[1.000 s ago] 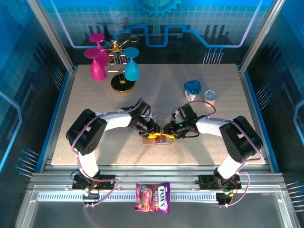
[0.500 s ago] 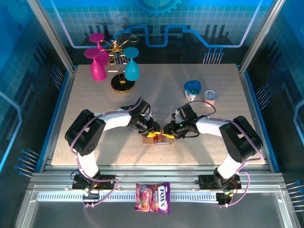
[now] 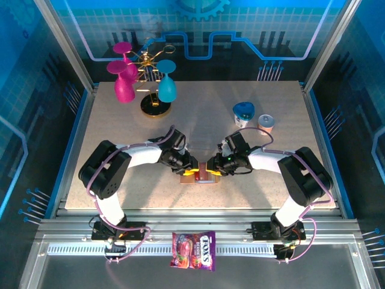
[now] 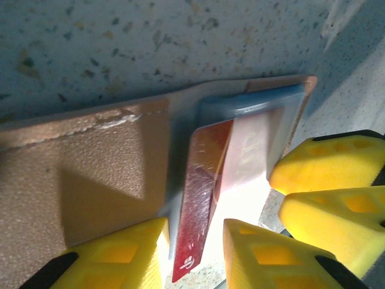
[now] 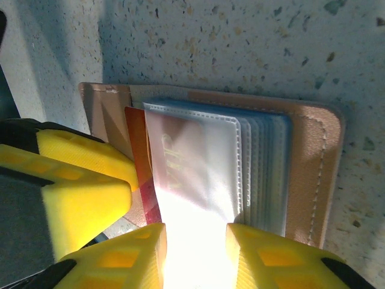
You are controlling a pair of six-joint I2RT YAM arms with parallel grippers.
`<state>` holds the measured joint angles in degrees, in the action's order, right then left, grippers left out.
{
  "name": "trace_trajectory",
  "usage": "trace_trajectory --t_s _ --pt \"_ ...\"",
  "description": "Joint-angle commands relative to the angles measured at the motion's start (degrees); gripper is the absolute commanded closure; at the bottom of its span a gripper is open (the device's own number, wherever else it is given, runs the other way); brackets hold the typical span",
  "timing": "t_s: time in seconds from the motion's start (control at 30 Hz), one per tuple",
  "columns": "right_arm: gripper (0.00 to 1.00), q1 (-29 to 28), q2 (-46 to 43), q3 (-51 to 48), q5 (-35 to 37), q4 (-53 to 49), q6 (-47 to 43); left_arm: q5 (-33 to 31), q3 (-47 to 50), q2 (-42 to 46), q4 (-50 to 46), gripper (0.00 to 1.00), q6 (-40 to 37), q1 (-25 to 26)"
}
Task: Take the credit cards out of the card holder
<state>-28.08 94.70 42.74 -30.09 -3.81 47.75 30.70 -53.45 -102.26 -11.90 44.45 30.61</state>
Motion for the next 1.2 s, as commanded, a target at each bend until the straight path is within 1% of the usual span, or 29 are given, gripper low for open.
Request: trace_trajectory --t_s 0.0,0.27,0.4,0.53,0.83,1.17 --pt "0.66 0.1 0.7 -0.3 0.5 -1.7 -0.7 0.2 1.3 0.6 2.1 0.72 1.3 -0.8" --pt "0.66 0.1 0.0 -0.3 0.8 -2.2 -0.7 2.1 3.5 -0.5 7.0 0.78 3.0 -1.3" --pt "0.66 0.1 0.0 -0.1 0.7 -2.4 -0.7 2.2 4.0 -1.1 7.8 0.8 2.8 -1.4" --pt "0.66 0.2 0.1 -0.1 0.8 -2.4 -0.7 3.8 5.6 -2.1 11.7 0.82 4.0 -1.8" --pt "0.66 0.1 0.2 -0.1 0.8 -2.5 -0.7 6.3 8.1 -3.4 18.3 0.84 6.6 -2.5" --pt "0.66 0.1 0.3 0.0 0.7 -2.6 -0.7 7.4 9.2 -3.5 20.8 0.86 7.0 -3.0"
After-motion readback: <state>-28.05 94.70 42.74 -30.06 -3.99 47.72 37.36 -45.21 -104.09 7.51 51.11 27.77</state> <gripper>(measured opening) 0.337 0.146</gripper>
